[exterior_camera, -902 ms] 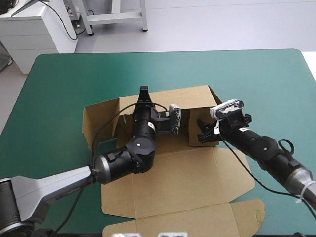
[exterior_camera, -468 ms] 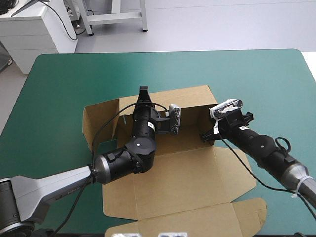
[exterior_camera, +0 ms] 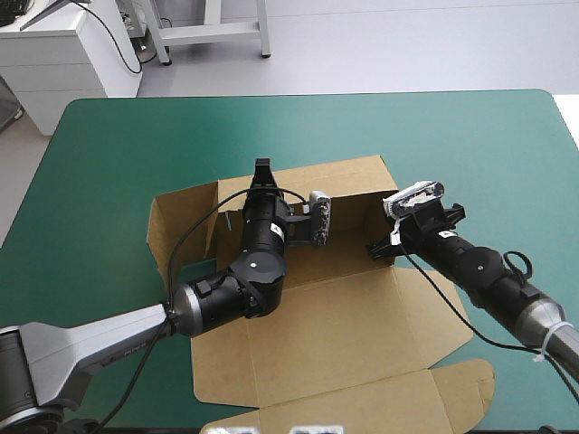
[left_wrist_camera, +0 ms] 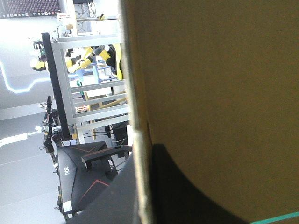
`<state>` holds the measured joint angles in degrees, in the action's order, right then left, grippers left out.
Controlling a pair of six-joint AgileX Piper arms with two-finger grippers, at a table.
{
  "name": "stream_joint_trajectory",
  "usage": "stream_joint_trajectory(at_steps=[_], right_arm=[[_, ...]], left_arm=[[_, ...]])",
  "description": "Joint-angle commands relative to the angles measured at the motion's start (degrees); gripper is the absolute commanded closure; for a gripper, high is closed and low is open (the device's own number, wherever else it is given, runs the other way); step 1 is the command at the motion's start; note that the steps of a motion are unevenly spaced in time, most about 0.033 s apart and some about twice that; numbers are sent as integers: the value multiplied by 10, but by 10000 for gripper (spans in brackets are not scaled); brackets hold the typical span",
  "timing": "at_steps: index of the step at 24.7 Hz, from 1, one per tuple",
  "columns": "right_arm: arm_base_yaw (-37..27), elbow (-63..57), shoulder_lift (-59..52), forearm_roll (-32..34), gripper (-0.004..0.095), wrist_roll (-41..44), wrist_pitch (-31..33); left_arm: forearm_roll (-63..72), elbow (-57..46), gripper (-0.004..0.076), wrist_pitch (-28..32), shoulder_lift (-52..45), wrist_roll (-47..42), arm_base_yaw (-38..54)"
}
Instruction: Fold the box
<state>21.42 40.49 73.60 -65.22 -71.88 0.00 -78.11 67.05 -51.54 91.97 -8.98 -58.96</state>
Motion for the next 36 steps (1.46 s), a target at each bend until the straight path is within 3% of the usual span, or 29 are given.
stream_joint_trajectory(at_steps=[1,7,10,16,19,20,21,27,28,30,33,36], right_arm=[[0,15,-9,9,820,-25,12],[0,15,-9,0,514,-22,17],[0,15,-9,-1,413,-22,5],[0,15,17,-1,401,-20,0],[0,29,35,-2,608,-18,4],[0,32,37,-2,711,-18,4],[0,35,34,-4,890,-18,6],[0,36,2,-6,914,-18,5],[0,36,1,-6,914,-18,6],[0,36,1,-6,914,-18,5],[0,37,1,-19,914,-15,-17],[0,39,2,-73,914,-11,-56]], left_arm=[[-27,13,731,13,-25,-3,-3],[-27,13,731,13,-24,-3,-3],[-28,13,731,13,-24,-18,-3],[-32,13,731,13,-24,-18,-3],[-36,13,731,13,-24,-18,-3],[-40,13,731,13,-24,-18,-3],[-46,13,731,13,-24,-18,-3],[-63,13,725,13,-24,-18,-3],[-63,13,708,13,-24,-18,-3],[-70,13,525,13,-24,-18,-2],[-100,13,313,13,-24,-19,-1],[-112,13,209,18,-24,-37,-3]])
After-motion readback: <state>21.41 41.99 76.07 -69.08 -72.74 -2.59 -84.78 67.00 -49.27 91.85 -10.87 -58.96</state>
